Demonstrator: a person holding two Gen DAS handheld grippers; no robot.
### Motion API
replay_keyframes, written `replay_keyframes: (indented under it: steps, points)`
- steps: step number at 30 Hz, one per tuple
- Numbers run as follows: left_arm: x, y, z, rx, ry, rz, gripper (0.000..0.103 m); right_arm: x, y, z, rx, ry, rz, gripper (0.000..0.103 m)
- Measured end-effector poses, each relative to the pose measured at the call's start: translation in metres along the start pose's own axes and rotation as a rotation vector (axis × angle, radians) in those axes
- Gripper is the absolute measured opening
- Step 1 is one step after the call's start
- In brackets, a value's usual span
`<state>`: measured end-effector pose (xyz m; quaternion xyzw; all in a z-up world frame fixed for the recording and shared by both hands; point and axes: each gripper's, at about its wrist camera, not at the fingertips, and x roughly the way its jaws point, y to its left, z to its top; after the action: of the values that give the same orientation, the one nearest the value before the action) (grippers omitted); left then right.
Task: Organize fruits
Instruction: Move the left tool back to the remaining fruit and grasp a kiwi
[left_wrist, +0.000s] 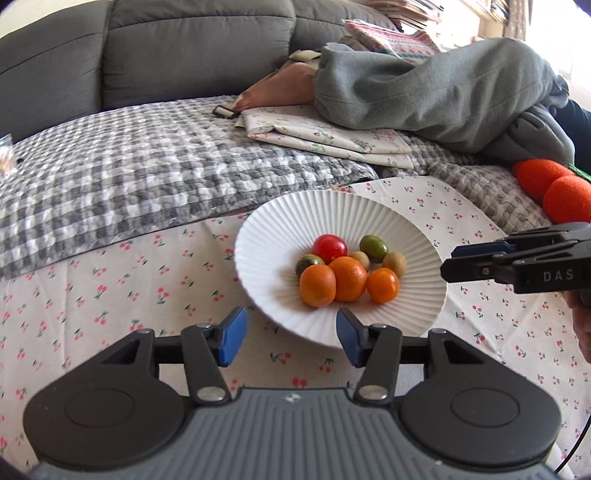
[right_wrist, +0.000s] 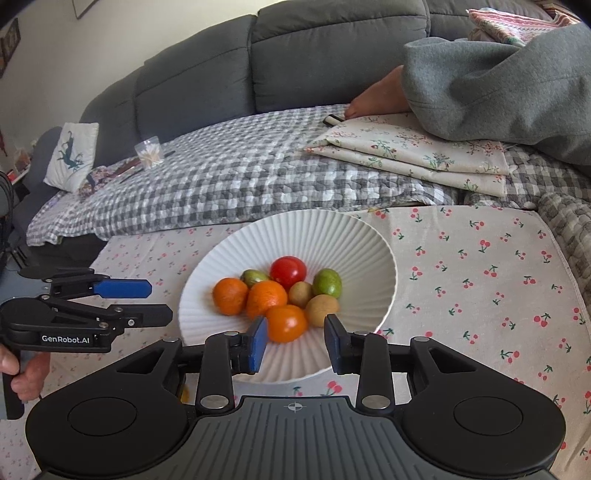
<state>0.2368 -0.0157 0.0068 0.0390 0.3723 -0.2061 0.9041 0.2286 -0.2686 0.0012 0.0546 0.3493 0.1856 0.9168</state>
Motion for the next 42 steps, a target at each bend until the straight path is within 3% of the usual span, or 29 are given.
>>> replay_keyframes:
  steps: [3,8,13,18,24,37,42]
  points:
    - [-0.009,0.005,-0.004,-0.031,0.005,0.015,0.055,-0.006,0.004,0.000,0.001,-0.003,0.015,0.035]
    - [-0.022,0.012,-0.015,-0.057,0.007,0.010,0.068,-0.019,0.011,-0.004,-0.028,-0.007,0.043,0.053]
    - [-0.022,0.018,-0.028,-0.057,0.037,0.021,0.074,-0.024,0.024,-0.013,-0.096,0.014,0.073,0.063]
    - [-0.013,0.025,-0.039,-0.104,0.080,0.020,0.074,-0.024,0.041,-0.023,-0.170,0.041,0.128,0.067]
    - [-0.009,0.020,-0.047,-0.055,0.086,0.014,0.078,-0.020,0.048,-0.032,-0.195,0.070,0.150,0.068]
    - [0.003,0.012,-0.060,0.116,0.107,-0.006,0.074,-0.009,0.059,-0.051,-0.279,0.133,0.151,0.073]
    - [0.012,0.015,-0.059,0.166,0.119,-0.006,0.057,-0.005,0.059,-0.053,-0.284,0.143,0.146,0.073]
